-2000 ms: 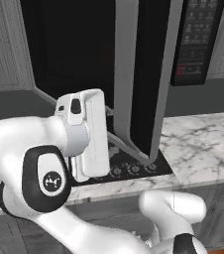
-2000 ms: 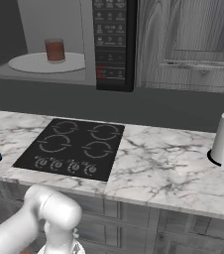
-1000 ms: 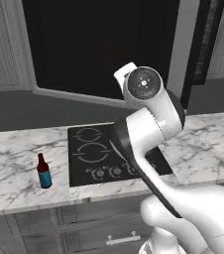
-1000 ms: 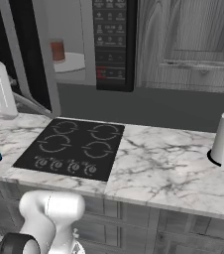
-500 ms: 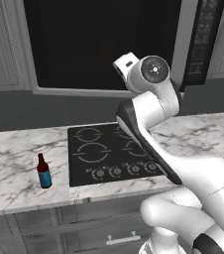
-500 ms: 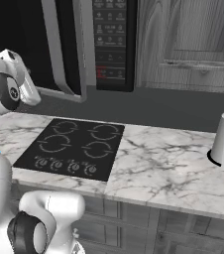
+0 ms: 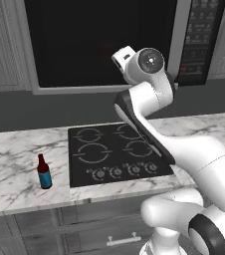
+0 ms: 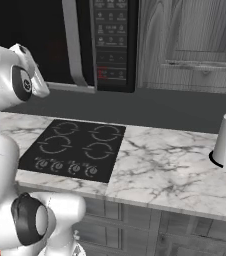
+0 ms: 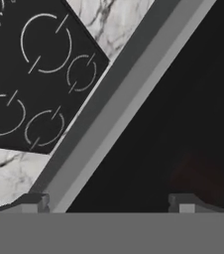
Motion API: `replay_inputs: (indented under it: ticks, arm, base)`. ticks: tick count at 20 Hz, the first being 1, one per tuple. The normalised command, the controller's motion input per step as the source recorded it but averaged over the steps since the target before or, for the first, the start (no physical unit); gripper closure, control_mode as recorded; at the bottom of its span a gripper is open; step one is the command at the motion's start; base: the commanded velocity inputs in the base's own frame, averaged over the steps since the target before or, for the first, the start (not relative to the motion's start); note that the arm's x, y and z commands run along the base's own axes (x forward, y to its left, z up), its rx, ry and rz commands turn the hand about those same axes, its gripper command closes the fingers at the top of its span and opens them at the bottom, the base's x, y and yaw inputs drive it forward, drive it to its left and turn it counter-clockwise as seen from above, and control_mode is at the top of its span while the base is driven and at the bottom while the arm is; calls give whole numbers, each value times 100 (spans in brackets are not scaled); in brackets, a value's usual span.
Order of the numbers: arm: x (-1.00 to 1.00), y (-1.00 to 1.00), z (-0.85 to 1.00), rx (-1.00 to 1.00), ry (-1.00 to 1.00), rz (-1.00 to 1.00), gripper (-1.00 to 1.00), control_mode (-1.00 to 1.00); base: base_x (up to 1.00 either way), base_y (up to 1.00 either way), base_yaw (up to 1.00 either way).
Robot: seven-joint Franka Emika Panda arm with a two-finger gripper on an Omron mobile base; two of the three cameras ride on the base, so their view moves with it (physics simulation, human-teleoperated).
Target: Place the microwavable item in the microwave. Then, close the microwave door and press the start button.
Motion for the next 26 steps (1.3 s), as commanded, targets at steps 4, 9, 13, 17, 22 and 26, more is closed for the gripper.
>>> replay_inputs:
  ticks: [4, 9, 13, 17, 22, 26]
  arm:
    - [50, 0, 0, 0, 0, 0, -100, -100]
    - [51, 0, 0, 1, 0, 0, -100, -100]
    - [30, 4, 0, 1, 1, 0, -100, -100]
    - [-29, 2, 0, 0, -1, 0, -100, -100]
    - [-100, -17, 0, 12, -11, 0, -100, -100]
    - [-100, -72, 0, 30, -14, 0, -100, -100]
  base:
    - [0, 0, 0]
    - [0, 0, 0]
    - [0, 0, 0]
    - [0, 0, 0]
    - [0, 0, 0]
    - [0, 0, 0]
